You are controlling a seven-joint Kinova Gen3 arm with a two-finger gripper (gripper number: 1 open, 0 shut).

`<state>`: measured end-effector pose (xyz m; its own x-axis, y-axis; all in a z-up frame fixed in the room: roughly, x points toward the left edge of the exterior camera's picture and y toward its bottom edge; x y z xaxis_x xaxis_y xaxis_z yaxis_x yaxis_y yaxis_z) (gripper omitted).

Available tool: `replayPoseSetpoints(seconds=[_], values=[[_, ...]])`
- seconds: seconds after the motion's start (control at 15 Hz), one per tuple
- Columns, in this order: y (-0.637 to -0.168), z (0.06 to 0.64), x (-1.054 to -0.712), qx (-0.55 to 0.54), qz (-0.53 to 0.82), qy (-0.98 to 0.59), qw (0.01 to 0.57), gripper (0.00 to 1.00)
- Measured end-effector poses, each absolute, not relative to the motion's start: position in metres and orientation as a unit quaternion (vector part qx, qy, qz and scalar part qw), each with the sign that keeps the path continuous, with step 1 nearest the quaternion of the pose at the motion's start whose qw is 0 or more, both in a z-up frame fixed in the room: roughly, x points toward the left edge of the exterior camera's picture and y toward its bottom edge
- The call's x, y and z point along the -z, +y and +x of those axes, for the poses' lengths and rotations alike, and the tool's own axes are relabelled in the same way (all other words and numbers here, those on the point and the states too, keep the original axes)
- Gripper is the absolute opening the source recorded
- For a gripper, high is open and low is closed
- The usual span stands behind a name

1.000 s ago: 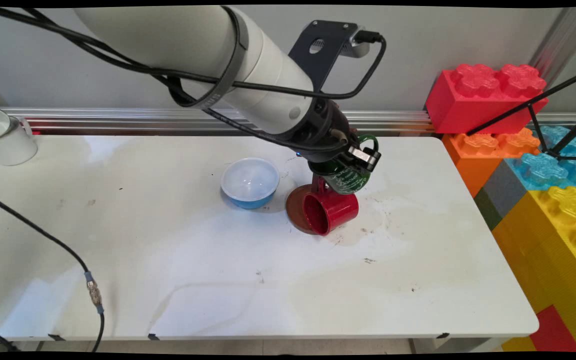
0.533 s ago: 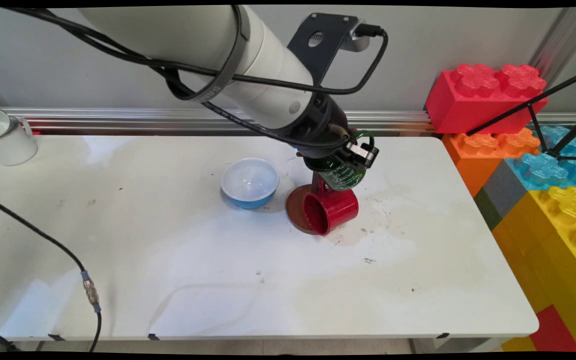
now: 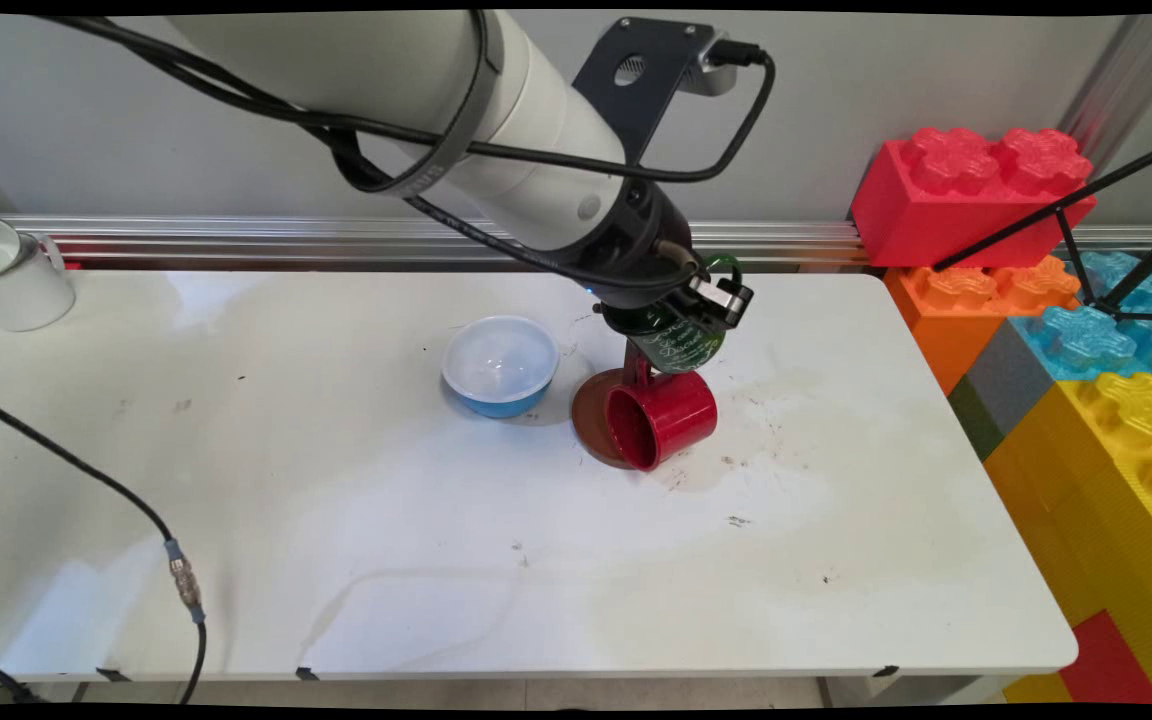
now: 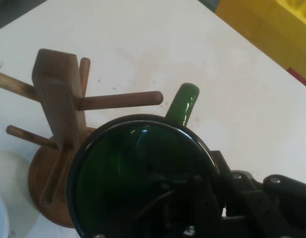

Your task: Place the picked object on the table

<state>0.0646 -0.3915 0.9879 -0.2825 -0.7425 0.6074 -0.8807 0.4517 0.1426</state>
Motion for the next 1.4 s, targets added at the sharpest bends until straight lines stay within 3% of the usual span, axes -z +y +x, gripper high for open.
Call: replayPoseSetpoints(seconds=[1.4], values=[[-0.406, 0.081, -0.983, -0.140, 0.514, -0.791, 0.300, 0.00]])
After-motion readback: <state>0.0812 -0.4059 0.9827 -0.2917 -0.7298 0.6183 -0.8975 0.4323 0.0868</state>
